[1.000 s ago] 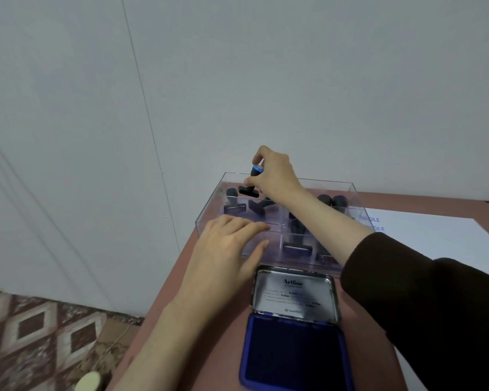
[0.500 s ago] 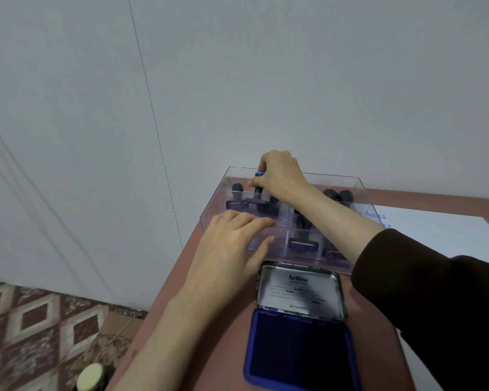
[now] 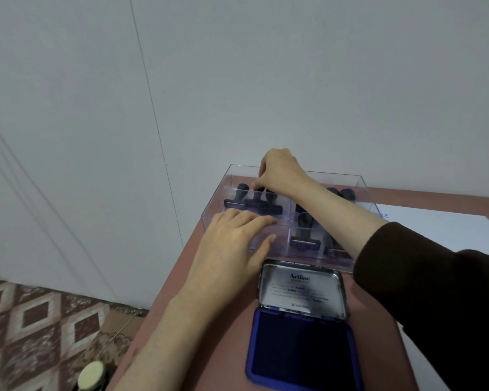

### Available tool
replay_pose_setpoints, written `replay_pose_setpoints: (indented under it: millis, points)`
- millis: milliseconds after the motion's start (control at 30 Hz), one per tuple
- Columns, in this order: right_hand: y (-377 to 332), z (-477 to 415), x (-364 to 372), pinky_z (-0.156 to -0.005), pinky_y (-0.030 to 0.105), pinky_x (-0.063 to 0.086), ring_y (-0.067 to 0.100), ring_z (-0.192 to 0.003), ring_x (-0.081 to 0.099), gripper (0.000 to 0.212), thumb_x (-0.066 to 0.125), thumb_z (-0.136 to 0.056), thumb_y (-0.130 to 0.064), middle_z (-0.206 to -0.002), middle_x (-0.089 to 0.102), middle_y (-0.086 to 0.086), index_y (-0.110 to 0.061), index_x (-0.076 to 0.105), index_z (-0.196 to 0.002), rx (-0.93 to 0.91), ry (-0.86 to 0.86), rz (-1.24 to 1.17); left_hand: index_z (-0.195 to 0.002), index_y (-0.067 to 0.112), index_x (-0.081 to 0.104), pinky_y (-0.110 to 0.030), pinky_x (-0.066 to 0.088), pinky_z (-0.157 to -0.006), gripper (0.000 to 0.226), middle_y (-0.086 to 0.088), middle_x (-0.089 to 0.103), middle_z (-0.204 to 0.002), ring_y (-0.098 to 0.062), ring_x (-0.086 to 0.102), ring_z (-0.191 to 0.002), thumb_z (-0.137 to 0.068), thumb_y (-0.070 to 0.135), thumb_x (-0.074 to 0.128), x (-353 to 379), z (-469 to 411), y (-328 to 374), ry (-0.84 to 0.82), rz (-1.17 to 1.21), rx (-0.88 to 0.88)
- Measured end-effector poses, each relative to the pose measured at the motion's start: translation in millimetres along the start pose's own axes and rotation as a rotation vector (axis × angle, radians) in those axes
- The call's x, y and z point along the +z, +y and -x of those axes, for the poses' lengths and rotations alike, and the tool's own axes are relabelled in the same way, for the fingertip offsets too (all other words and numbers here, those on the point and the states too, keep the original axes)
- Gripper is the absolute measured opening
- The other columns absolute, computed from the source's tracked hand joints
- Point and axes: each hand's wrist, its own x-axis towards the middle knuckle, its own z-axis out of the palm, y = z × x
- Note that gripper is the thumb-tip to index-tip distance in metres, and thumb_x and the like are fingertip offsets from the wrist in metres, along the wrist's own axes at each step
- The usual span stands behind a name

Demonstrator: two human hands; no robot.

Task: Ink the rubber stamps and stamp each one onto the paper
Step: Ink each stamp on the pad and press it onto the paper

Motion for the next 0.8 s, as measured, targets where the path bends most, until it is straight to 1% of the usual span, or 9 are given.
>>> replay_pose_setpoints:
  millis: [167, 233, 300, 400, 467, 533, 633, 733, 800]
  points:
    - [2.4, -0.4, -1.8, -0.075, 0.036, 0.056, 0.028, -0.084, 0.064, 0.019, 0.072, -0.075, -0.007, -0.096, 0.064, 0.016, 0.002, 0.068, -0.092, 0.011, -0.036, 0.012, -0.106, 0.025, 0.066, -0.025, 0.036, -0.079, 0.033, 0.008, 0.067, -0.095, -0.014, 0.056, -0.088, -0.087, 0.039, 0.043, -1.3, 0.5, 2.0, 0.006, -0.002, -0.010]
    - [4.7, 0.7, -6.9, -0.073, 0.032, 0.055, 0.028, -0.084, 0.065, 0.015, 0.071, -0.076, -0.003, -0.093, 0.066, 0.015, 0.002, 0.070, -0.090, 0.008, -0.046, -0.013, -0.105, 0.024, 0.066, -0.025, 0.038, -0.079, 0.033, 0.008, 0.067, -0.094, -0.014, 0.056, -0.087, -0.087, 0.039, 0.043, -1.5, 0.7, 2.3, 0.004, -0.007, -0.010]
    - [6.5, 1.5, -11.2, -0.072, 0.034, 0.055, 0.028, -0.083, 0.064, 0.012, 0.067, -0.078, -0.002, -0.092, 0.066, 0.015, 0.002, 0.069, -0.088, -0.019, -0.018, 0.016, -0.105, 0.024, 0.066, -0.027, 0.039, -0.078, 0.033, 0.008, 0.067, -0.094, -0.014, 0.057, -0.086, -0.087, 0.039, 0.042, -1.7, 0.9, 2.8, 0.002, -0.010, -0.010]
    - [4.8, 6.7, -18.5, -0.067, 0.034, 0.047, 0.026, -0.080, 0.054, 0.012, 0.062, -0.083, -0.011, -0.090, 0.058, 0.010, -0.001, 0.062, -0.089, -0.084, 0.020, 0.265, -0.105, 0.023, 0.067, -0.028, 0.040, -0.077, 0.034, 0.007, 0.068, -0.093, -0.015, 0.057, -0.085, -0.087, 0.039, 0.042, -1.8, 0.9, 3.0, 0.001, -0.013, -0.009]
    - [1.1, 11.6, -23.2, -0.066, 0.032, 0.037, 0.024, -0.079, 0.045, 0.018, 0.060, -0.087, -0.025, -0.080, 0.049, 0.004, -0.009, 0.052, -0.084, -0.118, 0.007, 0.469, -0.105, 0.024, 0.067, -0.025, 0.037, -0.079, 0.034, 0.007, 0.067, -0.092, -0.016, 0.057, -0.086, -0.087, 0.039, 0.042, -1.8, 0.6, 2.9, 0.003, -0.015, -0.009]
    - [-1.5, 13.4, -24.6, -0.067, 0.031, 0.033, 0.023, -0.079, 0.044, 0.026, 0.057, -0.087, -0.035, -0.070, 0.041, 0.000, -0.013, 0.046, -0.082, -0.114, -0.026, 0.595, -0.105, 0.024, 0.066, -0.023, 0.033, -0.078, 0.032, 0.008, 0.067, -0.093, -0.015, 0.056, -0.087, -0.087, 0.038, 0.043, -1.8, 0.8, 3.0, 0.010, -0.014, -0.016]
    - [-2.3, 11.7, -21.4, -0.067, 0.031, 0.034, 0.021, -0.077, 0.047, 0.025, 0.057, -0.086, -0.038, -0.067, 0.040, -0.001, -0.015, 0.048, -0.083, -0.094, -0.085, 0.630, -0.104, 0.024, 0.066, -0.025, 0.033, -0.077, 0.032, 0.007, 0.067, -0.093, -0.016, 0.057, -0.086, -0.087, 0.037, 0.044, -1.6, 1.4, 3.4, 0.015, -0.008, -0.015]
    - [-1.7, 10.0, -23.4, -0.068, 0.030, 0.035, 0.021, -0.077, 0.048, 0.031, 0.061, -0.082, -0.044, -0.067, 0.043, -0.002, -0.016, 0.049, -0.082, -0.052, -0.157, 0.583, -0.104, 0.024, 0.066, -0.024, 0.036, -0.078, 0.033, 0.007, 0.067, -0.093, -0.015, 0.057, -0.086, -0.087, 0.038, 0.042, -1.9, 1.9, 3.7, 0.017, -0.005, -0.022]
    - [-1.0, 9.4, -24.2, -0.068, 0.030, 0.034, 0.021, -0.076, 0.049, 0.030, 0.062, -0.081, -0.044, -0.067, 0.044, -0.003, -0.017, 0.049, -0.080, -0.033, -0.169, 0.563, -0.105, 0.024, 0.066, -0.025, 0.034, -0.078, 0.033, 0.007, 0.067, -0.093, -0.016, 0.057, -0.086, -0.087, 0.038, 0.042, -1.7, 1.9, 4.0, 0.015, 0.003, -0.024]
